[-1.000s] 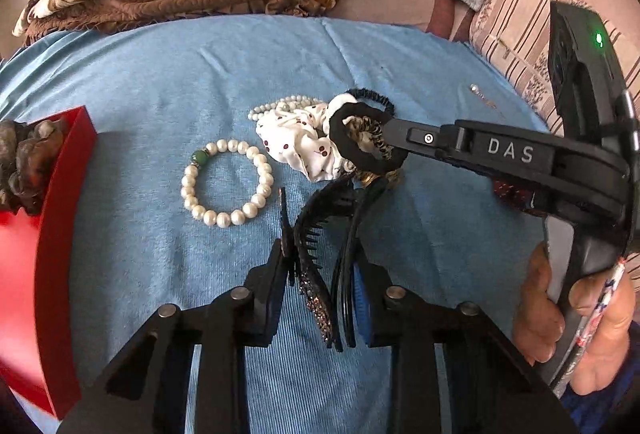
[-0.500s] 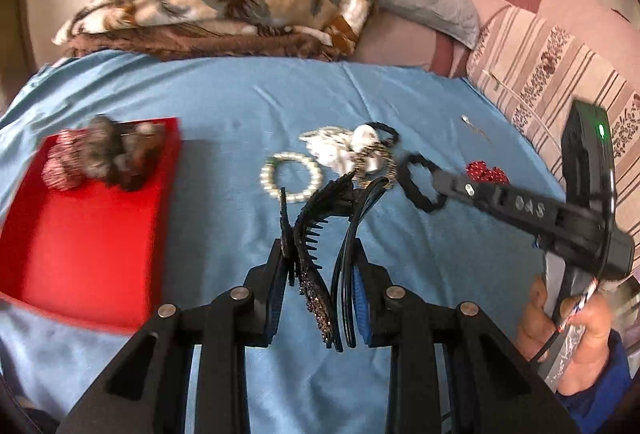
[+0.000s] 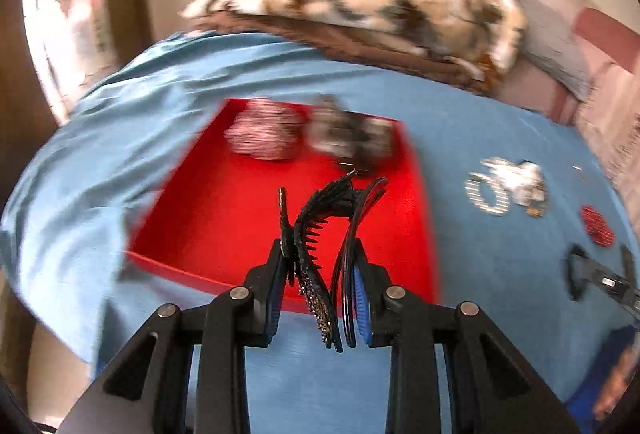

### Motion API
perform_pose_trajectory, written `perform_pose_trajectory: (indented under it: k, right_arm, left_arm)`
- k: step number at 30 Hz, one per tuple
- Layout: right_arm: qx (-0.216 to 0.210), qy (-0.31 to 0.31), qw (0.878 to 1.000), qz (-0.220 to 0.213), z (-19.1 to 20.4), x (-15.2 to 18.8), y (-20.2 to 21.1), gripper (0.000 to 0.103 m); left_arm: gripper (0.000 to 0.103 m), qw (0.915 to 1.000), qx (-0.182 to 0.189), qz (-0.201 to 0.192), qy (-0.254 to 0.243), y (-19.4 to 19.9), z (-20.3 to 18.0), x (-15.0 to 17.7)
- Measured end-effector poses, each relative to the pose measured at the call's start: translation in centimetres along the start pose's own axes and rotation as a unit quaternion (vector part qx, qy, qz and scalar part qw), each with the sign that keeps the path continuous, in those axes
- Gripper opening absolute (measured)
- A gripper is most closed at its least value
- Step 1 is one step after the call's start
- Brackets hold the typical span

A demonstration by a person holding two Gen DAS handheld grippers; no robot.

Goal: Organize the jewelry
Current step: 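Carry claw clip and hair tie into the red tray and release both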

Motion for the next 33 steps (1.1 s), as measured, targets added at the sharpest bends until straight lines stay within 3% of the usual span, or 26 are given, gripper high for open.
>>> perform_pose_trajectory:
  k: [4, 8, 16, 22, 33]
  right_arm:
    - [-0.017, 0.044, 0.999, 0.007, 5.0, -0.4, -0.5, 0.011]
    - [-0.033, 0.088, 0.995, 0.020, 10.1, -0.8, -2.2, 0.011]
    - [-0.024, 0.160, 0.986, 0.034, 17.6, -1.2, -7.1, 0.011]
    - [0.005, 0.194, 0.979, 0.062, 18.9, 0.5, -10.7, 0.011]
    - [0.021, 0.210, 0.975, 0.074, 18.7, 1.7, -11.7, 0.012]
  left_arm:
    - [0.029, 0.9988, -0.043, 0.000, 0.024, -0.5, 4.8, -0.8]
    - [0.029, 0.9970, -0.063, 0.000, 0.045, -1.2, 8.3, -1.3]
    - [0.029, 0.9966, -0.074, 0.001, 0.038, -2.8, 10.2, -0.6]
    - [0.029, 0.9968, -0.057, 0.000, 0.055, -3.2, 10.7, -0.6]
    - [0.029, 0.9963, -0.025, -0.020, 0.080, -3.1, 10.4, -1.0]
Point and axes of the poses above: each gripper's, at about its wrist camera, not at the fingertips, and y roughly against the way its jaws point, z to its left, x to its underside, the point moved 10 cm from there along -y, roughly the way its jaws point, and after that the axes turned 11 degrees about x, right-handed, at the moved point
